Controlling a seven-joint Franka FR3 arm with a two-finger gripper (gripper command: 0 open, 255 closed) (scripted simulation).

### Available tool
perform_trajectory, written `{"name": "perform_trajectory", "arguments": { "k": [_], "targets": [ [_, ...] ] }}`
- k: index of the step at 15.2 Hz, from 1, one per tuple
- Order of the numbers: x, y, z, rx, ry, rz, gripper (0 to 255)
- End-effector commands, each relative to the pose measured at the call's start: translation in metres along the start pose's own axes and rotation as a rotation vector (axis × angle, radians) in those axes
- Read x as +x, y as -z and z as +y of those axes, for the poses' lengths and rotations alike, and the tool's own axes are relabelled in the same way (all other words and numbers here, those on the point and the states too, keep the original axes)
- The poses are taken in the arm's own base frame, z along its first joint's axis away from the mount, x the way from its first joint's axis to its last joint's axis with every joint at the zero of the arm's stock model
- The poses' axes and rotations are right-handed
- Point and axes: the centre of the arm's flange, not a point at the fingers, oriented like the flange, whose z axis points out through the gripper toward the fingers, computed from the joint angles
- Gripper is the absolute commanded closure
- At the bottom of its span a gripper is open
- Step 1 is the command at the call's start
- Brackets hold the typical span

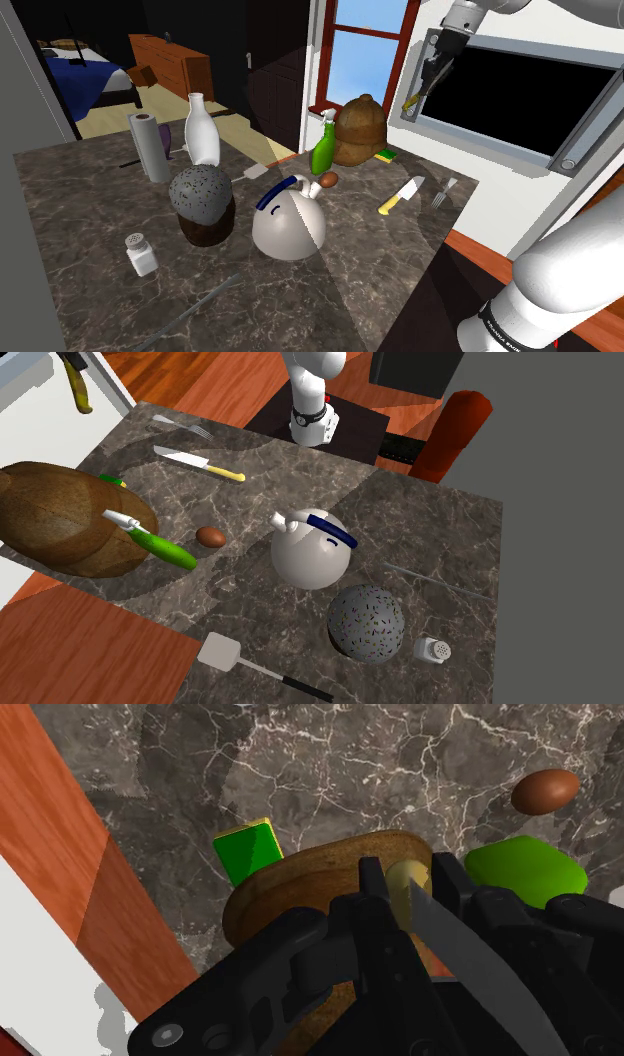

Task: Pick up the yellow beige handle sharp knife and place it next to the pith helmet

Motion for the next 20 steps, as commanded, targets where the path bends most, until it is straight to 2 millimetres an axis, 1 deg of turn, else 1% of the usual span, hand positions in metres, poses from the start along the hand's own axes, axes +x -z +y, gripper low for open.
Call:
{"name": "perform_trajectory", "arguments": {
  "k": [1,20],
  "targets": [
    [-0.001,-0.008,0.009,0.0,0.002,0.0,255],
    [-0.011,-0.107,0.022,0.0,0.002,0.0,255]
  ]
}}
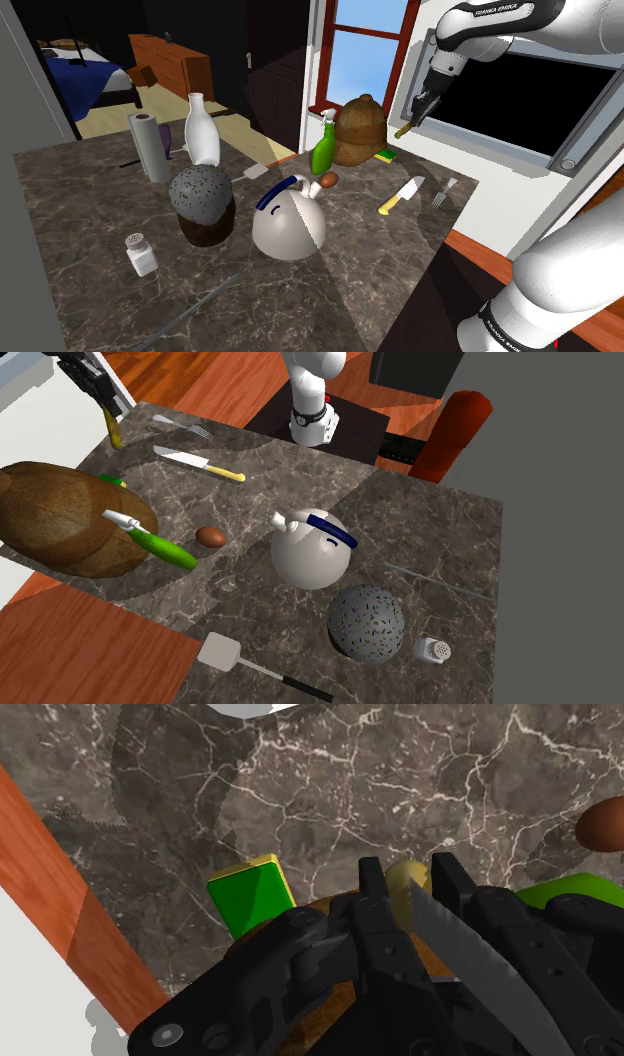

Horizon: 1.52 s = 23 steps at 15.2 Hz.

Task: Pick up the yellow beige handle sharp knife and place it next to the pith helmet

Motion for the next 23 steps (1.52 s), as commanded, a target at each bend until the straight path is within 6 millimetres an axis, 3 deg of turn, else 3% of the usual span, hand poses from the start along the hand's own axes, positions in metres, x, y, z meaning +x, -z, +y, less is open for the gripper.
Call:
{"name": "perform_trajectory", "arguments": {
  "k": [1,23],
  "targets": [
    [-0.002,-0.01,0.001,0.0,0.0,0.0,255],
    [-0.014,-0.125,0.016,0.0,0.0,0.0,255]
  ]
}}
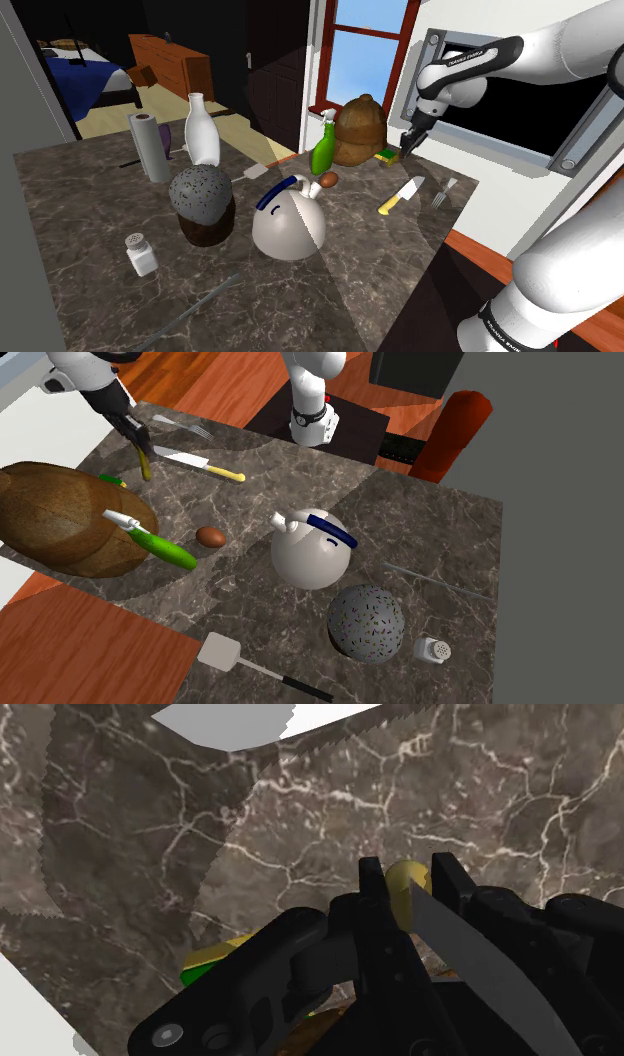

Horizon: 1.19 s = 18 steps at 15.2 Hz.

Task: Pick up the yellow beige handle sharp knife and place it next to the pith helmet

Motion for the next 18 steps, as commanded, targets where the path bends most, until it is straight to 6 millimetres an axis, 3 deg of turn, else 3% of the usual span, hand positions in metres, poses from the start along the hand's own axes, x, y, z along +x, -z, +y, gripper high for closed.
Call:
{"name": "perform_trajectory", "arguments": {
  "k": [1,15,18],
  "targets": [
    [-0.001,-0.01,0.001,0.0,0.0,0.001,255],
    [-0.009,-0.082,0.01,0.0,0.0,0.001,255],
    [-0.009,-0.082,0.01,0.0,0.0,0.001,255]
  ]
}}
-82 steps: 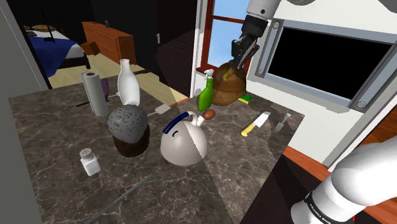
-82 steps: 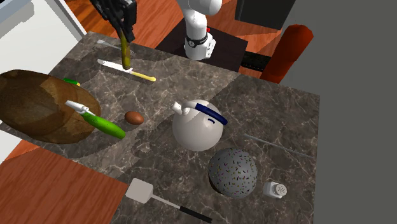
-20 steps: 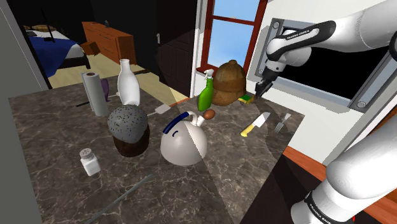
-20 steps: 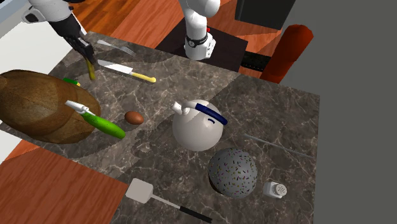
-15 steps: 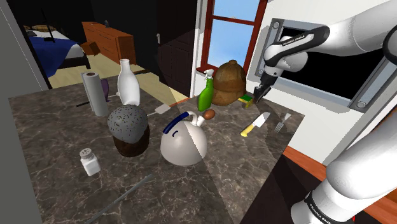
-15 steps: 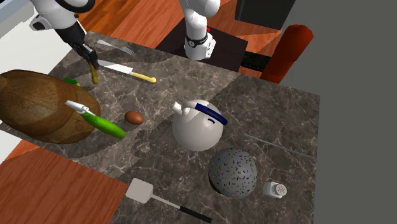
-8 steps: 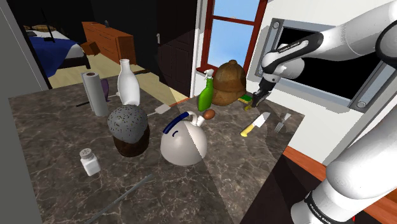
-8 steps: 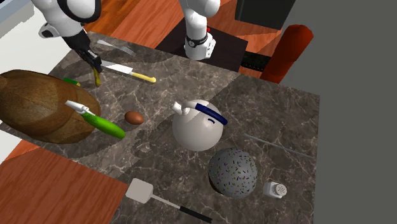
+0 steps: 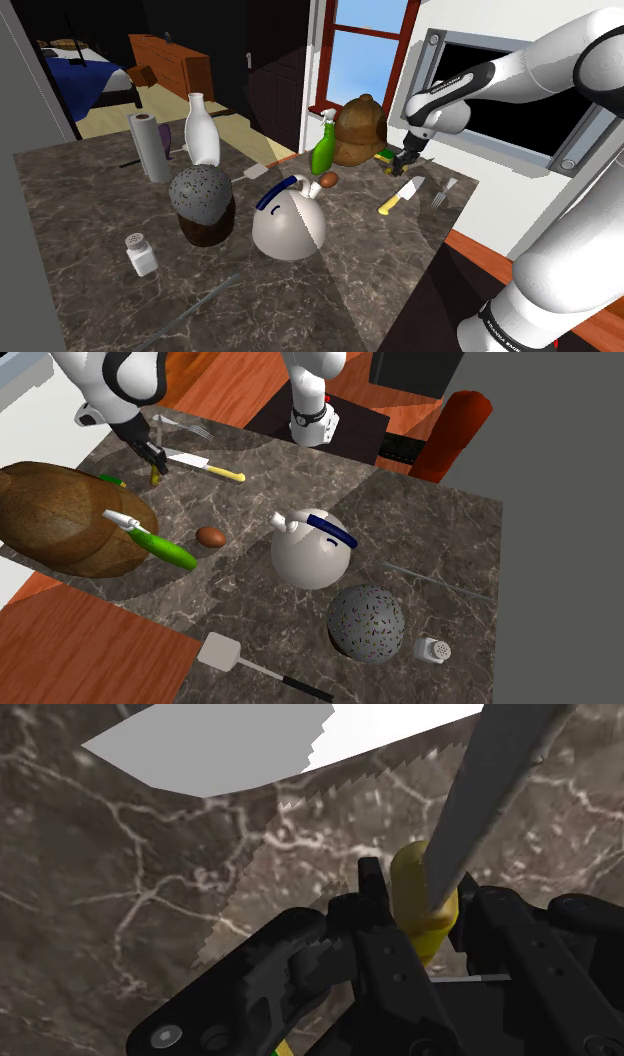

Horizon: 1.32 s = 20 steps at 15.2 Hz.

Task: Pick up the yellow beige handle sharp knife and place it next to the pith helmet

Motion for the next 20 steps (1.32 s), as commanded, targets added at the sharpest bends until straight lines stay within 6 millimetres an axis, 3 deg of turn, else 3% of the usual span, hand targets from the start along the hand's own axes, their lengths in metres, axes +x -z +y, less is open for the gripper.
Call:
{"name": "perform_trajectory", "arguments": {
  "k": [1,5,6,11,15,20],
  "targets": [
    [-0.001,-0.002,0.001,-0.001,-0.003,-0.002,255],
    [-0.001,-0.002,0.001,-0.001,-0.003,-0.002,255],
    [-0.001,-0.003,0.001,-0.001,-0.003,-0.002,0],
    [-0.001,-0.002,0.001,-0.001,-0.003,-0.002,0],
    [-0.001,0.048,0.001,-0.001,-0.003,-0.002,0],
    [-0.001,0.048,0.001,-0.001,-0.003,-0.002,0]
  ]
}}
